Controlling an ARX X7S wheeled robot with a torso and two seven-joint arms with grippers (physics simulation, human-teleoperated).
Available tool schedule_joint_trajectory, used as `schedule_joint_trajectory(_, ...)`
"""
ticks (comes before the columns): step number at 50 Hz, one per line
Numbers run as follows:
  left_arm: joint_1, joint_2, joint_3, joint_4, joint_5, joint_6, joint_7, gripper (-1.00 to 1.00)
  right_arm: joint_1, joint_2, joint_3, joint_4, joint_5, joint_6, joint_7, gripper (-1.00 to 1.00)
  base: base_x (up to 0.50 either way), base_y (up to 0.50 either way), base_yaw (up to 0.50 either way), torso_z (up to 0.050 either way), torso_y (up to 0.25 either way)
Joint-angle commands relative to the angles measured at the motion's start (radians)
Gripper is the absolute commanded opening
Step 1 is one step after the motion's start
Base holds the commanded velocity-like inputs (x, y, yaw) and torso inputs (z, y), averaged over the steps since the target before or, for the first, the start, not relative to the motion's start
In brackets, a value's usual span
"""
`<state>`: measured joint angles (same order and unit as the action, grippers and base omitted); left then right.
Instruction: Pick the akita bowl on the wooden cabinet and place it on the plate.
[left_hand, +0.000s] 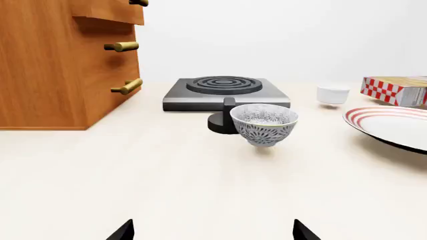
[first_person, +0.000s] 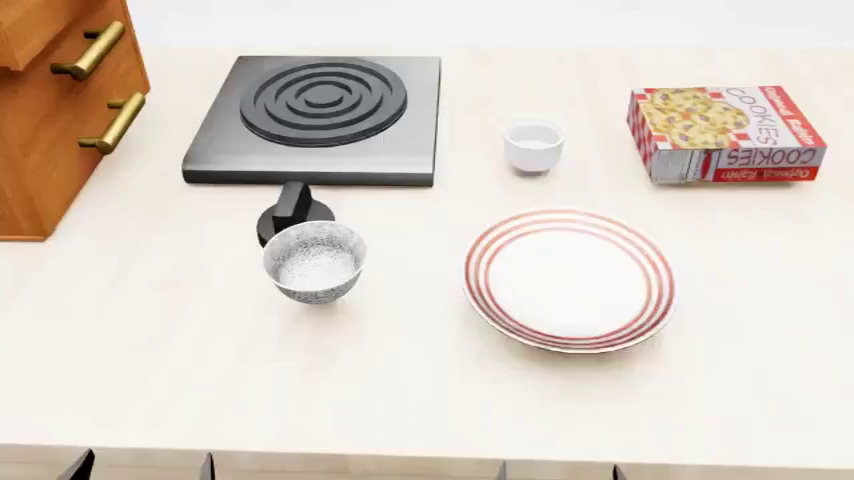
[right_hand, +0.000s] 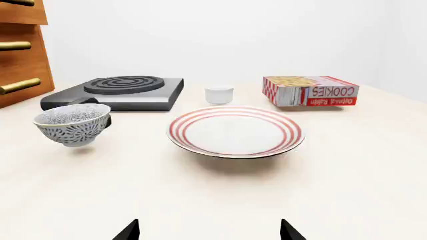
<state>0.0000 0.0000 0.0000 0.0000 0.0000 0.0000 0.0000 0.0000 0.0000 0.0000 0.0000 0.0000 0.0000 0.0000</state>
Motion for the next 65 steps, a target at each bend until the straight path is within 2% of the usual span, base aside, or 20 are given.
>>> schedule_joint_trajectory(1, 0.002, -0.016, 0.021, 0.004, -0.012, 0.000, -0.019, 1.00, -0.001, 0.016, -0.017, -0.001, 0.018, -0.002, 0.019, 1.00, 0.00, 0.00, 0.00, 0.000, 0.000)
schedule_joint_trajectory(17, -0.006, -0.054, 0.066, -0.002, -0.047, -0.018, -0.074, 1.00, -0.008, 0.055, -0.063, -0.012, 0.062, -0.007, 0.057, 1.00, 0.00, 0.00, 0.00, 0.000, 0.000)
schedule_joint_trajectory(25, -0.021, -0.071, 0.111, -0.007, 0.027, -0.069, -0.129, 1.00, -0.006, 0.067, -0.077, -0.014, 0.075, -0.007, 0.071, 1.00, 0.00, 0.00, 0.00, 0.000, 0.000)
schedule_joint_trajectory(52, -0.022, -0.098, 0.139, -0.010, -0.023, -0.057, -0.156, 1.00, -0.011, 0.097, -0.112, -0.017, 0.101, -0.038, 0.111, 1.00, 0.00, 0.00, 0.00, 0.000, 0.000)
schedule_joint_trajectory(60, -0.014, -0.119, 0.181, 0.078, 0.057, -0.095, -0.197, 1.00, -0.032, 0.111, -0.129, -0.074, 0.087, -0.047, 0.130, 1.00, 0.00, 0.00, 0.00, 0.000, 0.000)
schedule_joint_trajectory(65, -0.006, -0.134, 0.213, 0.212, 0.133, -0.168, -0.220, 1.00, -0.068, 0.132, -0.137, -0.255, 0.065, 0.001, 0.151, 1.00, 0.00, 0.00, 0.00, 0.000, 0.000)
